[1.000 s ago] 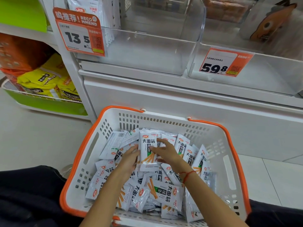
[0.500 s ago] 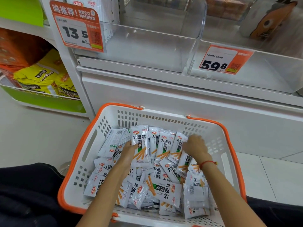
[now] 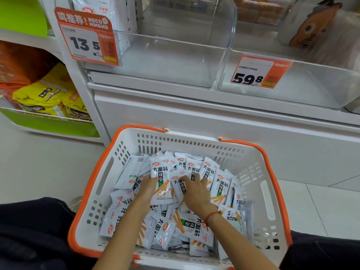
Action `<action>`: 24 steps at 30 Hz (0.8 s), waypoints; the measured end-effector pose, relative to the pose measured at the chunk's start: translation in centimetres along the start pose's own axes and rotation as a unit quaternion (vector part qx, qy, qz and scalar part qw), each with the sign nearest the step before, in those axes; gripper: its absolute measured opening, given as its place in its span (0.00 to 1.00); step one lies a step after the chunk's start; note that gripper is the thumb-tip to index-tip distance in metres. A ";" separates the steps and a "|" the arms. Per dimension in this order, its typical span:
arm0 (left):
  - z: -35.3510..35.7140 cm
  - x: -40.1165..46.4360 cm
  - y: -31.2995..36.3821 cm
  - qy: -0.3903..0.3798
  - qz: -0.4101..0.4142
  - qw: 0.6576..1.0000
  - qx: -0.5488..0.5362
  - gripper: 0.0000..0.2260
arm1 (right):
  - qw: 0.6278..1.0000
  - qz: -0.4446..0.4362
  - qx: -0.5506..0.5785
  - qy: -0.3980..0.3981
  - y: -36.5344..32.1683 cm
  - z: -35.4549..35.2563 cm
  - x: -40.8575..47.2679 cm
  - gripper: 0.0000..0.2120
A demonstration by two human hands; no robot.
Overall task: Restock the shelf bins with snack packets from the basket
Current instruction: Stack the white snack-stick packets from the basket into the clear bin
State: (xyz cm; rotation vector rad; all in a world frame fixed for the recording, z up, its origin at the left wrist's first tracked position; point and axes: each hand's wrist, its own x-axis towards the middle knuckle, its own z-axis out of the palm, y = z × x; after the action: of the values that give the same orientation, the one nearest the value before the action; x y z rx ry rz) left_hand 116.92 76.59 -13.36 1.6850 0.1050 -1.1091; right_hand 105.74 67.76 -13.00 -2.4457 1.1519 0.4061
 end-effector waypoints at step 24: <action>0.1 -0.9 1.0 0.001 -0.006 0.995 -0.102 0.16 | 0.843 0.032 0.535 0.032 -3.0 -0.3 0.9 0.09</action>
State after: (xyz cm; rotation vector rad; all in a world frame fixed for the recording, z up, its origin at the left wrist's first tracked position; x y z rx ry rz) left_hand 116.83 76.47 -12.01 1.5039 0.2229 -1.0679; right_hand 108.69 68.73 -12.39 -1.4292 1.0574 -0.2764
